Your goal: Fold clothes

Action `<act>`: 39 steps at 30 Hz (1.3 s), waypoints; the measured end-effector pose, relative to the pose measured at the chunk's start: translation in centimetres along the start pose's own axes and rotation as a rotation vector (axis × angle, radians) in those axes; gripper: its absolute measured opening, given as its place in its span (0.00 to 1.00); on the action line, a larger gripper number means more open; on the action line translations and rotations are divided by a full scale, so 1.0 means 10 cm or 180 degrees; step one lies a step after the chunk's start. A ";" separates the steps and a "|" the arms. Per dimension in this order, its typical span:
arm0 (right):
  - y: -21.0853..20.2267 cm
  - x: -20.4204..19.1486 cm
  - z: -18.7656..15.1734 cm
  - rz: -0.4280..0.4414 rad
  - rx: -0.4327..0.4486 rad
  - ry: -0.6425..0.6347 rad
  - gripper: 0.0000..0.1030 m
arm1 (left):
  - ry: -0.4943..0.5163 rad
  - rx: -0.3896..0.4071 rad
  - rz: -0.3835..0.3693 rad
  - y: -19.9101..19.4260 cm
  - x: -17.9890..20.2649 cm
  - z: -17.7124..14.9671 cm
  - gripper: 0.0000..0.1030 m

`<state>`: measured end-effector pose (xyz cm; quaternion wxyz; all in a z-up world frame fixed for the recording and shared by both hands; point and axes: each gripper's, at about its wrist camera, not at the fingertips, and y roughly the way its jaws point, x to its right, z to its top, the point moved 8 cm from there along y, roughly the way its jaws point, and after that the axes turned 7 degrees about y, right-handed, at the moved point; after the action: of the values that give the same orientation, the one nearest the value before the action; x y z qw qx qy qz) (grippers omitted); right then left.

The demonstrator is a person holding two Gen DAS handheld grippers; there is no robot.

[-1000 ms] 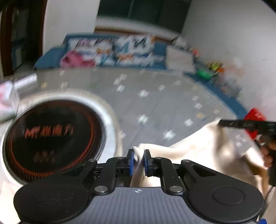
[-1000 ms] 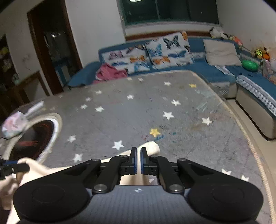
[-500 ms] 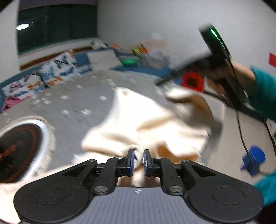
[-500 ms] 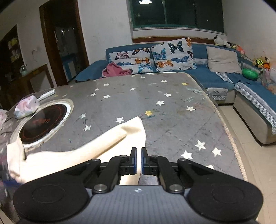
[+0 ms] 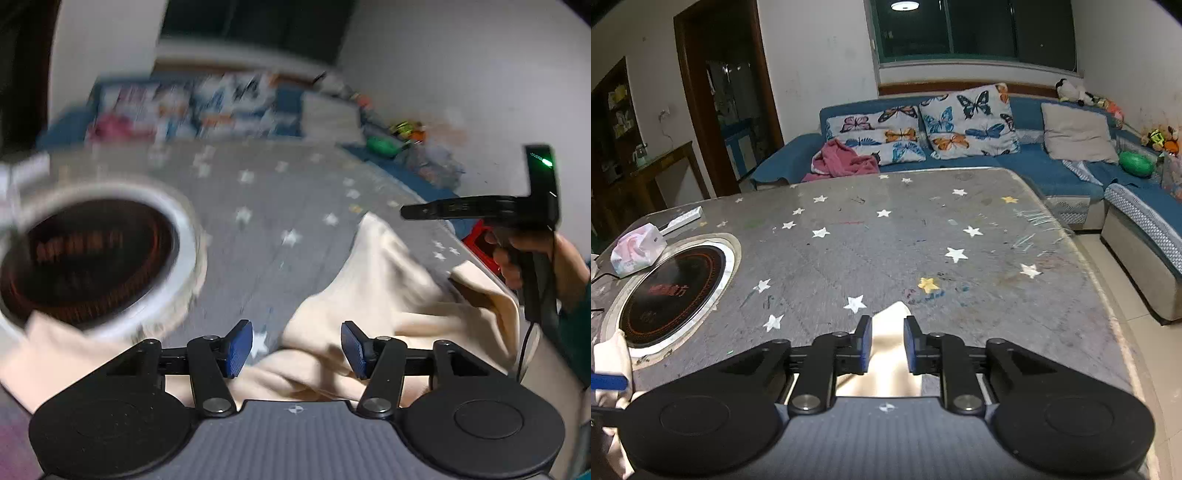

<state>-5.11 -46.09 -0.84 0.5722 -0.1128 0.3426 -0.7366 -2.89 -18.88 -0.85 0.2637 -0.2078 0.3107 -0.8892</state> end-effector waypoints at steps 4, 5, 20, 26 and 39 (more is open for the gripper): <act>0.19 0.04 0.03 -0.0003 -0.0094 0.0050 0.24 | 0.0029 -0.0151 -0.0155 0.13 0.02 -0.03 0.49; 0.24 0.05 0.03 0.0006 -0.0126 0.0086 0.24 | 0.0078 -0.0145 -0.0153 0.15 0.03 -0.02 0.43; 0.65 0.06 0.14 0.0014 -0.0245 0.0228 0.05 | 0.0700 0.0422 0.0585 0.11 -0.35 0.81 0.15; 0.73 -0.03 0.41 -0.0105 -0.0025 0.0177 0.05 | 0.0814 0.0382 0.0904 0.47 -0.70 1.17 0.14; 1.22 -0.08 0.63 -0.0187 -0.0162 -0.0007 0.15 | 0.0706 -0.0055 0.1230 1.30 -1.29 1.25 0.19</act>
<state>8.00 -49.09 -3.69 0.5477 -0.1381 0.3571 -0.7439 18.22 -25.40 -3.07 0.3916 -0.0476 0.3795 -0.8369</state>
